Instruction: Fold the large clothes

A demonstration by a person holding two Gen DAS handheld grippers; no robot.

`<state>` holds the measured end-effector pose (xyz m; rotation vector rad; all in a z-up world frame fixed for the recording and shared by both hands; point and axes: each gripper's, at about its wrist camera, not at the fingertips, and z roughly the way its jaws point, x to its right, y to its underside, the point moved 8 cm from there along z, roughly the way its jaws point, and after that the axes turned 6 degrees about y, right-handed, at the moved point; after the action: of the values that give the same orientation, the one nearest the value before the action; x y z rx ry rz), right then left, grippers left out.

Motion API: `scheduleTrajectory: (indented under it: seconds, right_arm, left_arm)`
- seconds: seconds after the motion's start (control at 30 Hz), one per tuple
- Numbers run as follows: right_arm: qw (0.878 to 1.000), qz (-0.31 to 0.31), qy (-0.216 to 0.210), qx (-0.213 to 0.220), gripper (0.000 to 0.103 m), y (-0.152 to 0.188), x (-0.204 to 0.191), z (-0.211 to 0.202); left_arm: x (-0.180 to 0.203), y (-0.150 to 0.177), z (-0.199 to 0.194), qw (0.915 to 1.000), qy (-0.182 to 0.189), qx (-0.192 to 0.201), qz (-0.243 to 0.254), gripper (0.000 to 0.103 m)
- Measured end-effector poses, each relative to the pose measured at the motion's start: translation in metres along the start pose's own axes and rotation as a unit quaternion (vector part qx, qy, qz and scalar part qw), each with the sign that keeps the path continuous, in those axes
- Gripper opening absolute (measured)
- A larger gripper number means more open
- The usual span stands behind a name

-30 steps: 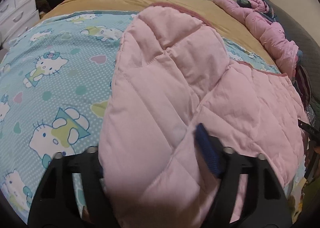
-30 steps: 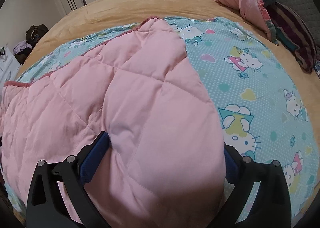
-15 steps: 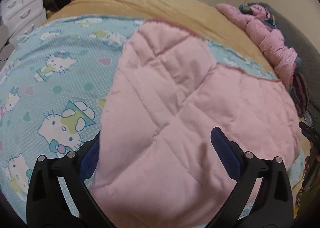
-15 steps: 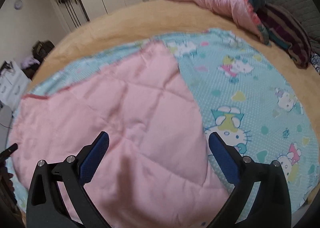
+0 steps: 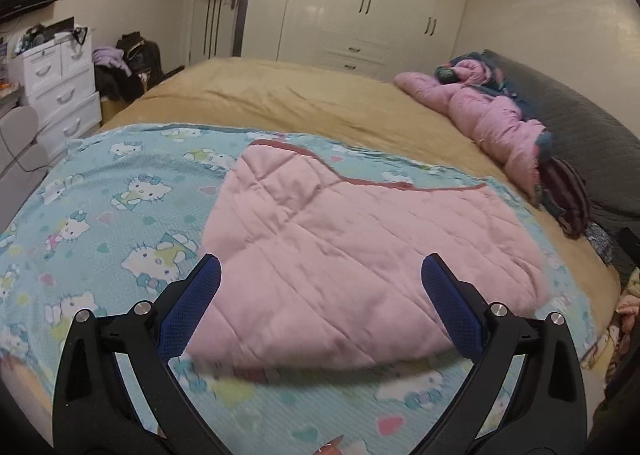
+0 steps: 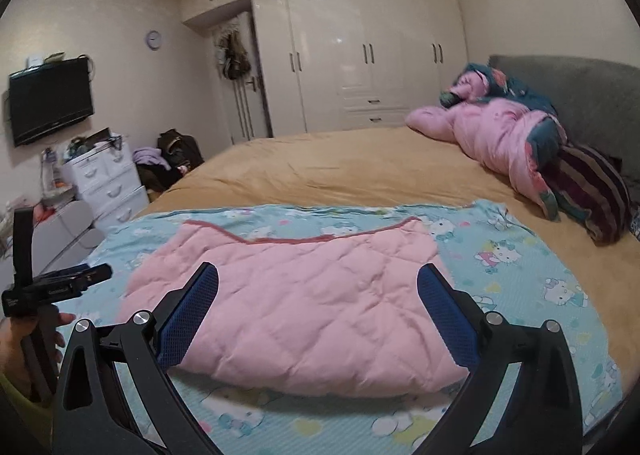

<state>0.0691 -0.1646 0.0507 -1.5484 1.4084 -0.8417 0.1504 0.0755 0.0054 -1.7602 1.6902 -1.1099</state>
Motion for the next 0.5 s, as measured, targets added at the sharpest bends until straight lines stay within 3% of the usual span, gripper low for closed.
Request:
scheduleTrajectory:
  seconds: [0.17,0.43,0.5]
  right_arm:
    - [1.000,0.006,0.003,0.004,0.099,0.022,-0.010,-0.032]
    - [0.999,-0.010,0.043,0.010,0.099,0.064,-0.013,-0.067]
    - [0.999,-0.017,0.033,0.001,0.099,0.076,-0.022,-0.068]
  left_arm:
    - [0.010,0.028,-0.026,0.9995,-0.015,0.014,0.023,0.094]
    - [0.023,0.073,-0.048,0.9996,-0.001,0.006,0.026,0.094]
    - [0.028,0.080,-0.050,0.9996,0.006,0.007,0.027,0.094]
